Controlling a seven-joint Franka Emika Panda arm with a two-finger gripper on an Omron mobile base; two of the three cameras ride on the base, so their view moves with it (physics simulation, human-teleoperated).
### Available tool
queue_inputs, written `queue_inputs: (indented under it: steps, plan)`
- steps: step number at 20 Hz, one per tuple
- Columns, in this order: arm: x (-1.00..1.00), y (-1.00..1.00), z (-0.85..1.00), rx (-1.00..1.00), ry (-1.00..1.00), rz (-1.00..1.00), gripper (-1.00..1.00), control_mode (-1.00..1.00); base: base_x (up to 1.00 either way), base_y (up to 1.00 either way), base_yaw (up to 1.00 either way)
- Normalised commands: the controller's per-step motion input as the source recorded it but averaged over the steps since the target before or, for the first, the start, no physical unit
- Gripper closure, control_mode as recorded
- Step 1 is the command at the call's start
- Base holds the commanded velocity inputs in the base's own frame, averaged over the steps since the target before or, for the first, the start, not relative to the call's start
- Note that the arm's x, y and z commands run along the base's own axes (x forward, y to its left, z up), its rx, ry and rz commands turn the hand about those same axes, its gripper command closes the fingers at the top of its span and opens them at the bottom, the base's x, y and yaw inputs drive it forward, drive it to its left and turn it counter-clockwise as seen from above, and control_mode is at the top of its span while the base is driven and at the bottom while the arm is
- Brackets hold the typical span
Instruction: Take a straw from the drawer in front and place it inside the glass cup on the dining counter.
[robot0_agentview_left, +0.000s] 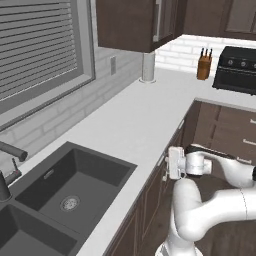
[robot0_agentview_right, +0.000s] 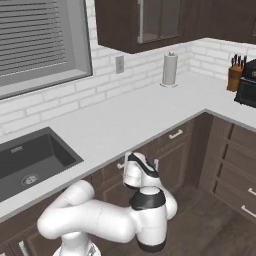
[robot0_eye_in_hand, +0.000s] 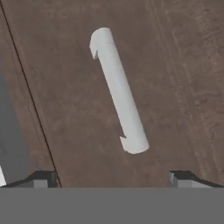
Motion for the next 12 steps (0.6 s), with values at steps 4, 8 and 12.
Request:
queue_inputs:
  steps: [4,8,12]
  plan:
    - [0.54,-0.05,-0.29,0.01,0.14,0.00,-1.00,-1.00,0.00,0.00,0.00]
    - [0.42,-0.18,-0.49,0.00,0.07,0.00,-1.00,-1.00,0.00,0.00,0.00]
    - [0.53,-0.13,-0.38,0.03,0.08,0.00,-1.00,-1.00,0.00,0.00,0.00]
